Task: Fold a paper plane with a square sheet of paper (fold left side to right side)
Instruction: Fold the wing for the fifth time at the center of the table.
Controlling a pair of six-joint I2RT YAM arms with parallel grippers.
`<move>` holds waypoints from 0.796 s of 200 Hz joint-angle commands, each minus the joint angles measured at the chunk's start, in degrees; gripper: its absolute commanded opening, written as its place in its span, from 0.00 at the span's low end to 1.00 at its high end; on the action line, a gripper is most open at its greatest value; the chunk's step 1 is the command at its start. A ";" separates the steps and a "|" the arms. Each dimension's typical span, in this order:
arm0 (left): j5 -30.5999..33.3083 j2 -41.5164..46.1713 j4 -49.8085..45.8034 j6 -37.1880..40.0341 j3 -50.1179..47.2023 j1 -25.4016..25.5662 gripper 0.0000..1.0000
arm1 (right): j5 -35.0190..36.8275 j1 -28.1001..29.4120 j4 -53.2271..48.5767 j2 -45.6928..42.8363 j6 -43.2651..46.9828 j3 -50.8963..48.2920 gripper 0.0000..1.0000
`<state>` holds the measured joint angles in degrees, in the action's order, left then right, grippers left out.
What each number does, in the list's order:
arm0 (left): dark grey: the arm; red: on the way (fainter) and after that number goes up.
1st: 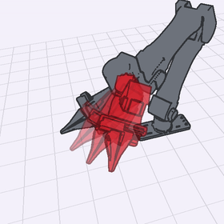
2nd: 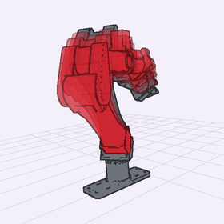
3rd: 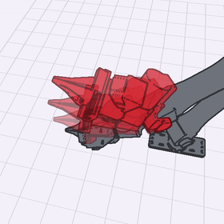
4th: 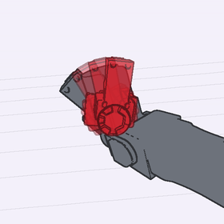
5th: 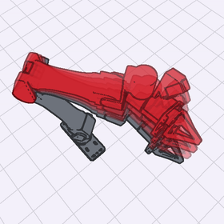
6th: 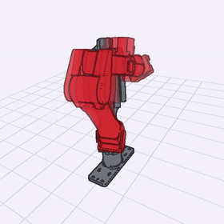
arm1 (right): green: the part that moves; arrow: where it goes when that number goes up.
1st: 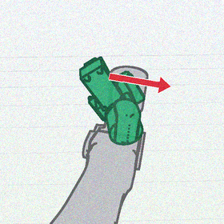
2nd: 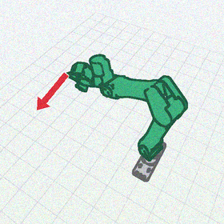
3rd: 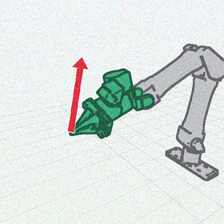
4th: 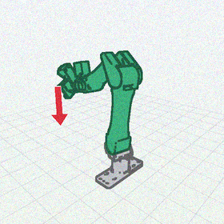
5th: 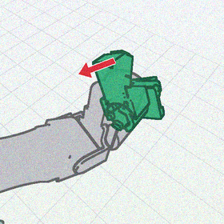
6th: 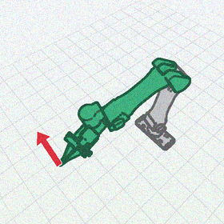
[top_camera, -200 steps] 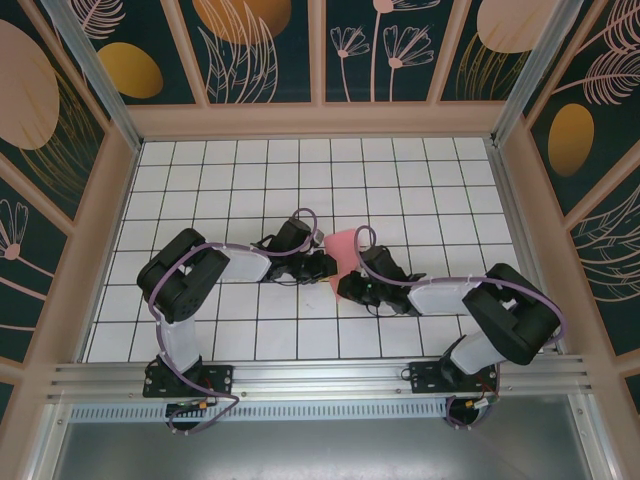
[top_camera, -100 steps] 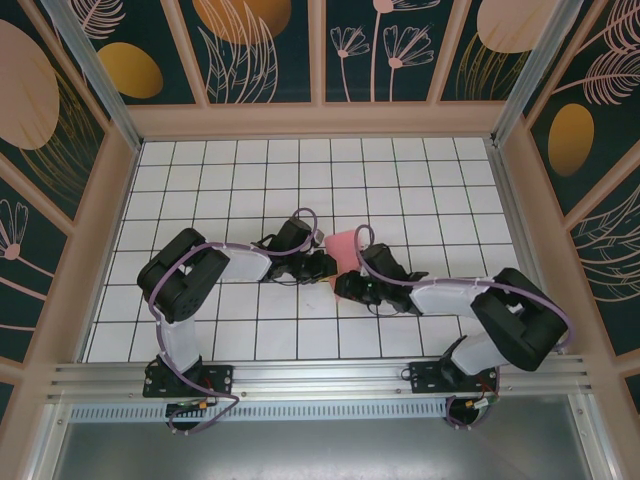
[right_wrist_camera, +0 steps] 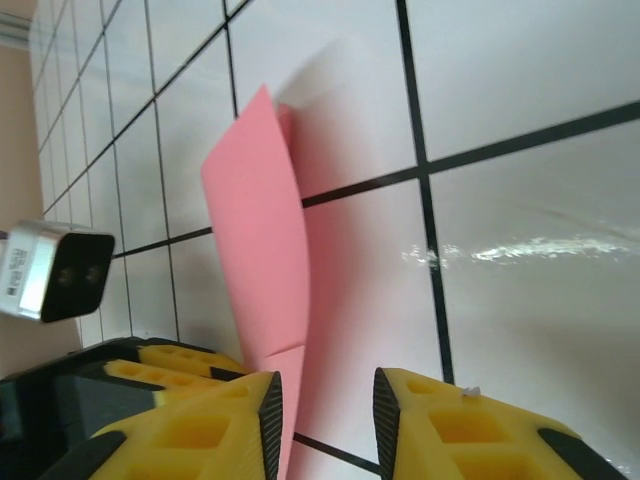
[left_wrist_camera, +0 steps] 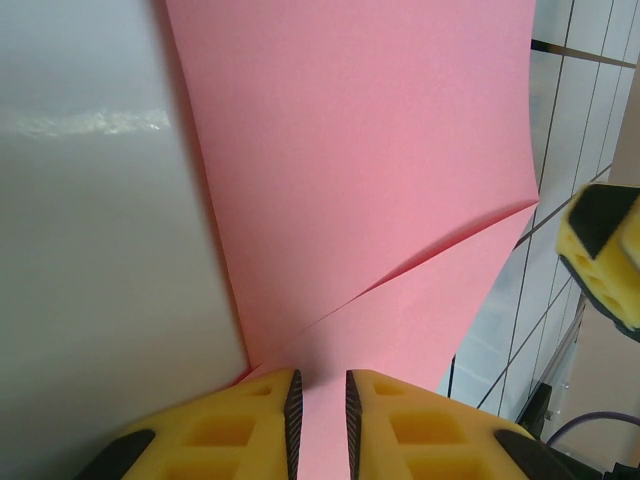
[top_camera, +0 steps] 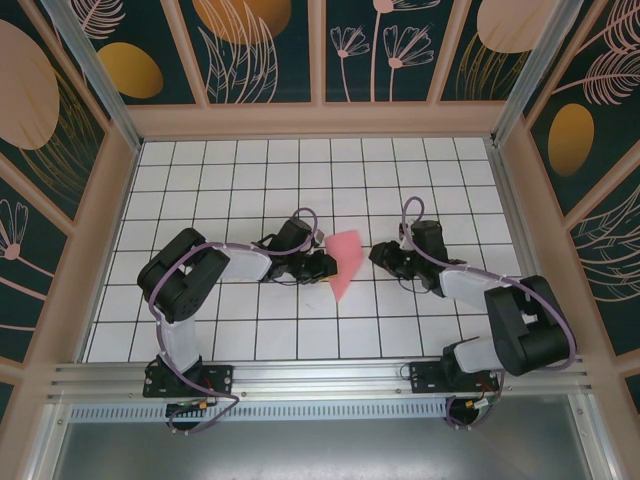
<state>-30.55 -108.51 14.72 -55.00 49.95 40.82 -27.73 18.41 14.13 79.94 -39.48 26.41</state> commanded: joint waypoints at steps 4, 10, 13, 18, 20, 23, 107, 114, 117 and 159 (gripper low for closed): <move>4.62 -3.12 0.41 1.28 0.27 0.58 0.23 | -3.15 -0.07 2.97 2.84 -0.51 0.50 0.30; 4.63 -3.11 0.40 1.29 0.29 0.50 0.23 | -3.45 0.12 3.64 3.58 -0.81 0.53 0.30; 4.66 -3.10 0.47 1.30 0.25 0.56 0.23 | -3.48 0.27 3.92 3.92 -0.99 0.55 0.29; 4.62 -3.14 0.53 1.29 0.24 0.51 0.23 | -3.56 0.52 4.20 4.37 -1.11 0.69 0.29; 4.66 -3.12 0.52 1.30 0.32 0.56 0.23 | -3.58 0.67 4.29 4.53 -1.07 0.73 0.29; 4.65 -3.11 0.57 1.26 0.26 0.51 0.23 | -3.57 0.86 4.39 4.80 -1.06 0.83 0.29; 4.70 -2.90 0.88 1.11 -0.12 0.52 0.23 | -5.32 4.96 8.13 9.52 -2.63 3.82 0.30; 4.77 -2.92 0.85 1.13 -0.12 0.57 0.23 | -5.57 5.29 8.36 9.36 -2.65 3.90 0.31; 4.75 -2.91 0.84 1.08 -0.12 0.58 0.23 | -5.63 5.42 8.41 9.35 -2.62 3.95 0.31; 4.79 -3.05 0.95 1.03 -0.12 0.57 0.23 | -6.20 7.89 9.51 10.19 -3.27 4.99 0.35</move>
<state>-30.48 -108.51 14.72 -55.00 49.93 40.82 -32.47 24.82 20.93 89.12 -42.09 29.34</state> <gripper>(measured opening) 0.229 0.333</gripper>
